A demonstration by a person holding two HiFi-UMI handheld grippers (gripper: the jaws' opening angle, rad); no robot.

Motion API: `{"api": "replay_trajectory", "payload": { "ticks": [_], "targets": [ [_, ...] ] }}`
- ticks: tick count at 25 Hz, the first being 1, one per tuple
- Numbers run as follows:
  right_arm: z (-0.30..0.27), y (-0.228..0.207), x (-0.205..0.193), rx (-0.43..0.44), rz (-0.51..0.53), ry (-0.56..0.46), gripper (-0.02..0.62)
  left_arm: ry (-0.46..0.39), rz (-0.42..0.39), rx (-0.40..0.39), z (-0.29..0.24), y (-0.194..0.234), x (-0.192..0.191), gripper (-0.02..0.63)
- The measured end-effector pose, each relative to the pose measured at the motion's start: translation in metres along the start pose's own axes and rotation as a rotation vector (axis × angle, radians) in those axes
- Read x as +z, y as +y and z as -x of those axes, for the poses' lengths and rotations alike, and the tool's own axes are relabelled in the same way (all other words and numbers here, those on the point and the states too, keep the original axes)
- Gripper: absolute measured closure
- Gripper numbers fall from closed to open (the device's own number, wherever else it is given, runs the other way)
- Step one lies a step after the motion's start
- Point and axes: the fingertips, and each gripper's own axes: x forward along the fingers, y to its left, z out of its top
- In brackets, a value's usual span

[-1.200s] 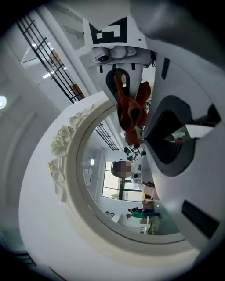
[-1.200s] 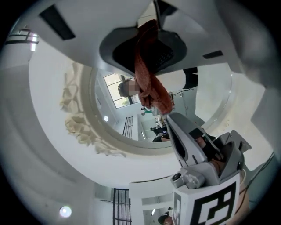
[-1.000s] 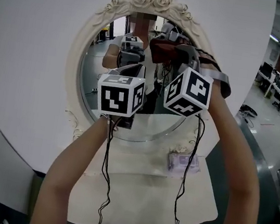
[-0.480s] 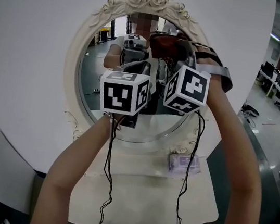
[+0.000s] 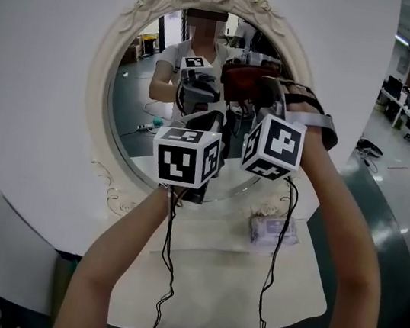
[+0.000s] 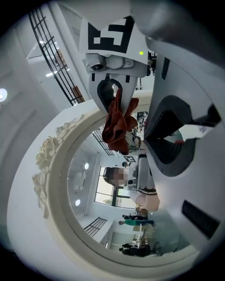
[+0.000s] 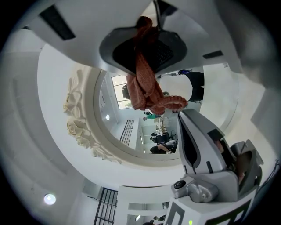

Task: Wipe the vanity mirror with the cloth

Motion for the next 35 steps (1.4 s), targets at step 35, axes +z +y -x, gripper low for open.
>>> {"api": "replay_trajectory", "payload": {
  "ticks": [35],
  "targets": [
    [0.022, 0.253, -0.047, 0.396, -0.185, 0.061, 0.535, 0.33, 0.163, 0.015, 0.005, -0.021, -0.25, 0.595]
  ]
}}
